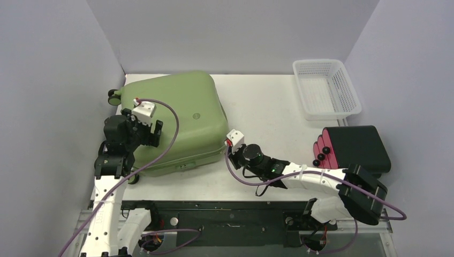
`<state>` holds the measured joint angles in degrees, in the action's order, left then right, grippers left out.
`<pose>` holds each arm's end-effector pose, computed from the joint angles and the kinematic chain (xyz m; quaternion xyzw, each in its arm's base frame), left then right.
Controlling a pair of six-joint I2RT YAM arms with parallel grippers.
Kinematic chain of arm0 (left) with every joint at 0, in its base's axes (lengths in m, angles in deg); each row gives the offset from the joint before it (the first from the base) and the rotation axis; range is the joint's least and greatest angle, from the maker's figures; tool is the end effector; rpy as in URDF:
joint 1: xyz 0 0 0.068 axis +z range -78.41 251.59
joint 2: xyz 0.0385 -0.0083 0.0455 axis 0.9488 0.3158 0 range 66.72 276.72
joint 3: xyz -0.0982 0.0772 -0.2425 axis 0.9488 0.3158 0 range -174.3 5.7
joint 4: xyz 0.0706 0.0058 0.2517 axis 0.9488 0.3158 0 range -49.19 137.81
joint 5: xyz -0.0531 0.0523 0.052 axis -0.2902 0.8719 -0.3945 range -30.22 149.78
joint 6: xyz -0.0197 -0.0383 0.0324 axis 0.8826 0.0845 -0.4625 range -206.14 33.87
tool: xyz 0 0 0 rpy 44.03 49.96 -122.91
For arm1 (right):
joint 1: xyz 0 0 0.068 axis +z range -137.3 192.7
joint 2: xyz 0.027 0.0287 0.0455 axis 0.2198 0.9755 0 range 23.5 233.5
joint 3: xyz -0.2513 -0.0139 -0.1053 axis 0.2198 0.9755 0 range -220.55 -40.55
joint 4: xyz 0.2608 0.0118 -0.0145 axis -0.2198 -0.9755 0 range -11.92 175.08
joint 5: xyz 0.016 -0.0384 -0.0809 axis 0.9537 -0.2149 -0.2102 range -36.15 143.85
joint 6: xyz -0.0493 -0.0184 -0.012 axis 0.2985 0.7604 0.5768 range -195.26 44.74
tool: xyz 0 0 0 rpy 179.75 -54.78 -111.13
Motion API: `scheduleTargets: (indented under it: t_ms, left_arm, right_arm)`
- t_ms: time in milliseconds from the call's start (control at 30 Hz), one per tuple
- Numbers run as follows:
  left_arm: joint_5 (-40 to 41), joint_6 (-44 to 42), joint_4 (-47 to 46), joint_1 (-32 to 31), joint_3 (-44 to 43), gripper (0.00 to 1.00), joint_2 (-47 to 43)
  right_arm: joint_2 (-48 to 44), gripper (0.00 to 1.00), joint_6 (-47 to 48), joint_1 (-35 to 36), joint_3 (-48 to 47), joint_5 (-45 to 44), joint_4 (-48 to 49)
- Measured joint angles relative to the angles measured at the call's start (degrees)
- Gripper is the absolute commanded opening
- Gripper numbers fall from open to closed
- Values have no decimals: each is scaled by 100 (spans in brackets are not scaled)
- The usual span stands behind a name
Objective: Open, take out, and arrange the luggage
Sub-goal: Unzip the luggage at the center of the board.
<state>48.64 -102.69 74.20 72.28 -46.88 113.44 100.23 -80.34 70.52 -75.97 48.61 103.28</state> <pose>0.1733 -0.0048 0.3400 0.1673 0.8359 -0.0047 0.5228 0.1539 0.2384 0.2107 -0.3477 0.7580 0.2547 0.4895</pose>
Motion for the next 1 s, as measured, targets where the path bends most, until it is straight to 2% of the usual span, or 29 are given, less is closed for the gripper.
scheduleTargets:
  t_ms: [167,400,467,500,567,733,833,1000]
  left_arm:
    - [415,-173,-267,-70,136,69,0]
    - [658,-317,-461,-216,240,68,-39]
    - [664,-337,-472,-221,240,69,-39]
    - [664,-343,-472,-221,238,69,-37]
    - [660,-354,-455,-221,216,71,-37]
    - [629,-387,-345,-212,125,71,22]
    - [605,-404,-313,-205,103,71,37]
    - [525,-407,-267,-155,85,71,37]
  right_arm:
    - [-96,0,59,-267,0,343,-81]
    - [-101,0,420,-1021,81,313,-118]
    - [-98,14,557,-1073,125,476,-111]
    - [-98,27,629,-1086,162,595,-81]
    - [-98,38,824,-1093,306,905,94]
    - [-94,50,1257,-1091,772,1829,573]
    - [9,52,1189,-1036,872,2249,1010]
    - [404,54,901,-750,868,2382,1685]
